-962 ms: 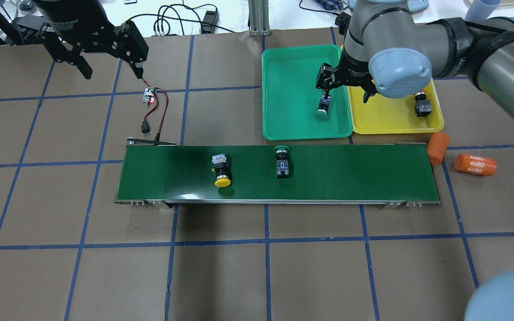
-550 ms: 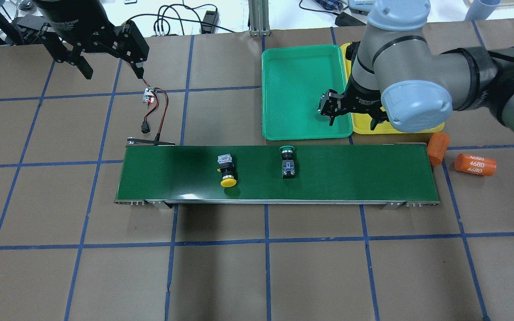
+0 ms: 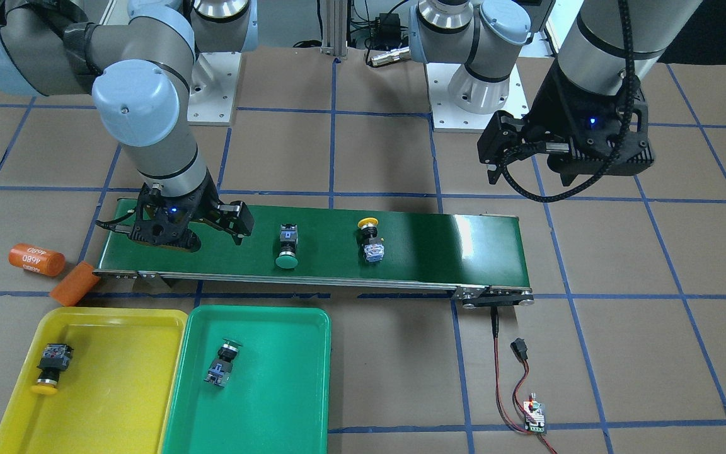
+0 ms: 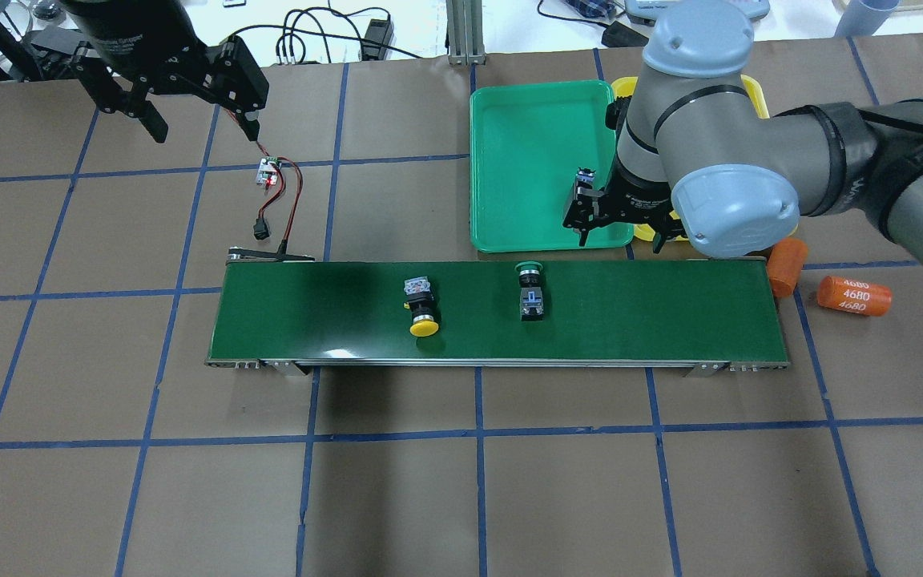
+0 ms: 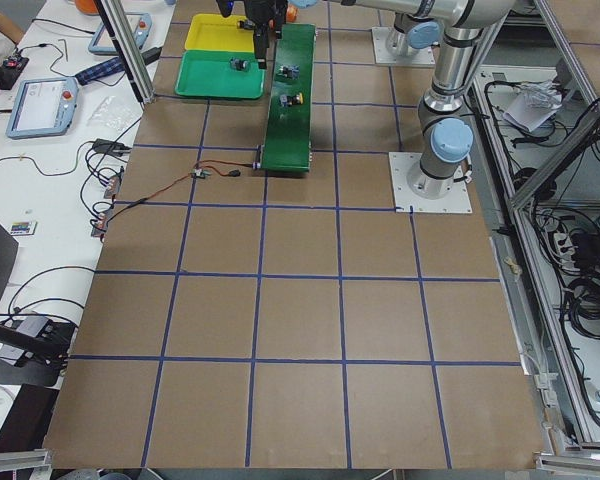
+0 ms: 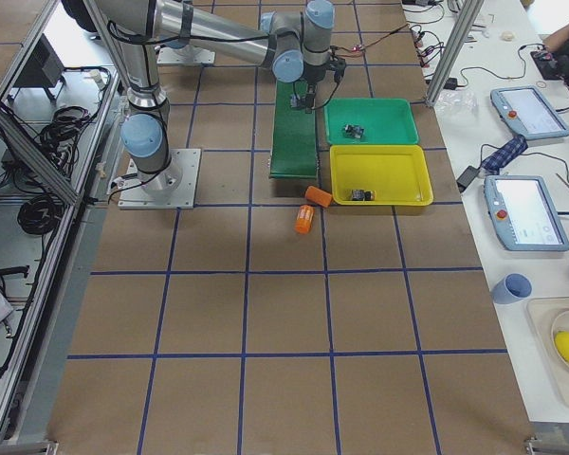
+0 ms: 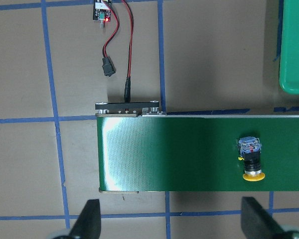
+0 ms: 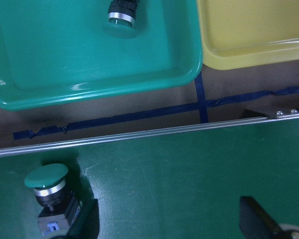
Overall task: Sort buttons by color to trays
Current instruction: 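Move the right gripper back to the belt and grasp the green-topped button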
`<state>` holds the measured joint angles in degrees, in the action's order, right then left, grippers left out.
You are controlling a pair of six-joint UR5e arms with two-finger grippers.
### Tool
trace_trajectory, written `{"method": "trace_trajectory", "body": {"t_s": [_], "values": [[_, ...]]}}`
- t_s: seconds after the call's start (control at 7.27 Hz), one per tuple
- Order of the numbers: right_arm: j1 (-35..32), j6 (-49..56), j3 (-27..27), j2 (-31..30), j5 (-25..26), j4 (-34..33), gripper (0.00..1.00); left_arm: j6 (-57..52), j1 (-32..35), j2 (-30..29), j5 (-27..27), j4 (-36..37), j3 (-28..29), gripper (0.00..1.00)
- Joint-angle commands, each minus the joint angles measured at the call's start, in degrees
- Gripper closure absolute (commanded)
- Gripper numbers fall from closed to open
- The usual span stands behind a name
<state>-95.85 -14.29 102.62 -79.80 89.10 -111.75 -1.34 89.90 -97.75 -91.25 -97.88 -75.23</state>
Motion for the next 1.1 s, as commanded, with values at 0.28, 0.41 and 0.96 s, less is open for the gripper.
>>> {"method": "trace_trajectory", "body": {"t_s": [0.28,0.41,0.96], "values": [[-5.7,-0.5,0.1,3.9,0.6,-0.7,0.00,0.0,0.1,-2.5,-0.2,-0.4,-0.3,0.00],[-6.0,-2.0,0.1,4.6,-0.1,-0.7,0.00,-0.1,0.4,-2.1,-0.7,-1.0,-0.6,0.00],[-6.5,-2.1,0.1,7.5,0.3,-0.3,0.00,0.0,0.5,-2.0,-0.3,0.7,-2.0,0.00]]}}
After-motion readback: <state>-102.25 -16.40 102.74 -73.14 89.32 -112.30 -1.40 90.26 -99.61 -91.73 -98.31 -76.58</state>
